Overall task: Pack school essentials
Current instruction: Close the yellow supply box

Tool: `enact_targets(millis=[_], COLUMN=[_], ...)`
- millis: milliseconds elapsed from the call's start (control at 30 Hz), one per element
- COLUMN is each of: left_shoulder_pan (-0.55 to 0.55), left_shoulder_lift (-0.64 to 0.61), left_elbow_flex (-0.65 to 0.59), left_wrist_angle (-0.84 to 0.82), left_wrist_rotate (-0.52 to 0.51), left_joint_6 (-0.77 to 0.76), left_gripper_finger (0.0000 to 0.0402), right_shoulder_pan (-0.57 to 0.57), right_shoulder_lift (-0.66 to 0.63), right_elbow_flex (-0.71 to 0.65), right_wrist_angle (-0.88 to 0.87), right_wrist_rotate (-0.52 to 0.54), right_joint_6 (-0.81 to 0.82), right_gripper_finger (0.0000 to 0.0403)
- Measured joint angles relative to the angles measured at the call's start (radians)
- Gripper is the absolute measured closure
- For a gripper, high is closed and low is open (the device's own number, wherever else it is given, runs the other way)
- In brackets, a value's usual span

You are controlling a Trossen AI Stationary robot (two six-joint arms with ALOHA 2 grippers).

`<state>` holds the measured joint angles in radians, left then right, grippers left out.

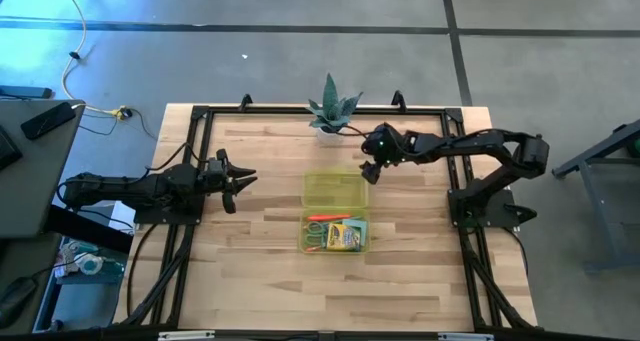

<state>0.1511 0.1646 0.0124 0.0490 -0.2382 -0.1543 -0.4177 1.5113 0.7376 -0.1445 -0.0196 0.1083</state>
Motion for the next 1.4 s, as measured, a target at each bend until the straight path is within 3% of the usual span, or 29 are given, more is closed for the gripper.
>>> enact_targets(millis=[433,1133,1400], left_shoulder_pan=[0.0,0.0,0.0], left_shoulder_lift=[0.0,0.0,0.0], left_elbow_flex=[0.0,0.0,0.0], left_wrist_angle=[0.0,0.0,0.0], left_wrist_rotate=[0.0,0.001,0.0], left_joint_6=[0.0,0.0,0.0], left_gripper_finger=[0.0316,0.0316,0.0316], right_shoulder_pan=[-0.001,0.014,0.017], right_shoulder_lift=[0.132,0.363,0.409], right_elbow_flex=[0.007,0.256,0.296], right_wrist_angle=[0.307,0.156,0.115], right_wrist_rotate=[-0.112,-0.226,-0.235], right_joint_6=[-0.282,-0.309,-0.307], right_gripper_finger=[0.0144,0.0147,0.0208])
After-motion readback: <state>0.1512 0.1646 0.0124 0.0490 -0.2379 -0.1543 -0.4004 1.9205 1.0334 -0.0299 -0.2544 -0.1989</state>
